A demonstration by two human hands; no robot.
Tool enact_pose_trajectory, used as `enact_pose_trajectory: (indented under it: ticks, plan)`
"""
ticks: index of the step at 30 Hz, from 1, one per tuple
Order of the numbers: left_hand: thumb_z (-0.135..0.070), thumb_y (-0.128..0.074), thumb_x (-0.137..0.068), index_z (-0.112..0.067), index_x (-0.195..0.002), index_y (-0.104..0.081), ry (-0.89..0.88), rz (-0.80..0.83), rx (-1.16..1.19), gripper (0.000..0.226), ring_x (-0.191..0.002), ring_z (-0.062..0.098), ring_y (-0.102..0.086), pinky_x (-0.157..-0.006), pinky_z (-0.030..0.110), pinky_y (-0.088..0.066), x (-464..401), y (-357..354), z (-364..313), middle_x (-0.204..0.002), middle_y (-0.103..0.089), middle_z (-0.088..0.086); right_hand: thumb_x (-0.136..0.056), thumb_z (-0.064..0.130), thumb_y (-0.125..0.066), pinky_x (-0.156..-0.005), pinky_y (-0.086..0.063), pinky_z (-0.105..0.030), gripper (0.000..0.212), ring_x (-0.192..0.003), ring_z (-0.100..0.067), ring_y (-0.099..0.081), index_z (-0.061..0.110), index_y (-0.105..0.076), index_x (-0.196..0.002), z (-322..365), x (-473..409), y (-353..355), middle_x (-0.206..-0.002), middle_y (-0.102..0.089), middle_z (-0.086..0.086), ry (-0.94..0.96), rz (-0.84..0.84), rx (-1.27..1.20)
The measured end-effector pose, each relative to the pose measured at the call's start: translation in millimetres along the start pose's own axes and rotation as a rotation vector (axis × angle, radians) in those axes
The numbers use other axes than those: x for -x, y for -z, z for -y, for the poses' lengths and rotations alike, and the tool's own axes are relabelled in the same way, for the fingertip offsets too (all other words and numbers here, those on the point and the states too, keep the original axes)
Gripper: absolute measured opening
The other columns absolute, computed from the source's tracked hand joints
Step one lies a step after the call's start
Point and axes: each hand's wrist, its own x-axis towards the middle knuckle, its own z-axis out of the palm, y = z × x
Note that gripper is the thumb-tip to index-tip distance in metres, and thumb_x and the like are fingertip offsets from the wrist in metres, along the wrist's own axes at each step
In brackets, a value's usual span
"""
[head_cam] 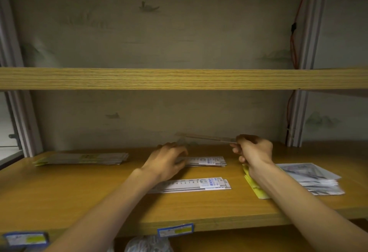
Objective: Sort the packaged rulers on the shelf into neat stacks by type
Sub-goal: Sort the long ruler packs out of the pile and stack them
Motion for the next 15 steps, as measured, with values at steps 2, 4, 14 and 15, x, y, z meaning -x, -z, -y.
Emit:
enact_pose_trajectory:
  ticks: [2,4,14,15]
  plan:
    - [-0.048,-0.050,-0.093,-0.032,-0.120,-0.055,0.024,0.062,0.008,0.031,-0.104,0.021,-0.058,-0.086,0.037,-0.049,-2.7,-4.1,1.3,-0.119,-0.060,-0.002,-0.090,0.009,-0.062,-0.036,-0.034,-0.021,0.004,-0.054,-0.012,-0.061,0.012,-0.063,-0.087,0.8,0.5,1.6,-0.077,-0.072,-0.009,0.006,0.000,0.004]
    - [-0.051,-0.050,-0.093,-0.033,-0.124,-0.053,0.038,0.106,0.014,0.035,-0.104,0.020,-0.058,-0.086,0.037,-0.049,-5.0,-7.4,2.2,-0.120,-0.060,-0.002,-0.091,0.009,-0.062,-0.036,-0.034,-0.020,0.006,-0.054,-0.012,-0.060,0.013,-0.062,-0.085,1.5,1.0,3.4,-0.077,-0.071,-0.008,0.014,0.001,0.012]
    - [-0.038,-0.050,-0.097,-0.031,-0.115,-0.057,-0.021,0.079,0.039,0.021,-0.097,0.015,-0.060,-0.083,0.033,-0.049,-4.7,-4.5,-1.6,-0.112,-0.064,-0.005,-0.091,0.010,-0.061,-0.038,-0.036,-0.022,0.009,-0.059,-0.014,-0.063,0.015,-0.061,-0.083,-1.4,-3.7,8.5,-0.077,-0.072,-0.008,0.032,-0.013,0.025]
    - [-0.037,-0.048,-0.098,-0.031,-0.115,-0.057,-0.023,0.062,0.026,0.020,-0.097,0.017,-0.060,-0.082,0.034,-0.049,-4.3,-4.1,-1.5,-0.112,-0.064,-0.004,-0.091,0.010,-0.061,-0.039,-0.036,-0.022,0.010,-0.059,-0.014,-0.062,0.015,-0.061,-0.082,-1.3,-3.2,9.2,-0.077,-0.071,-0.008,0.031,-0.016,0.025]
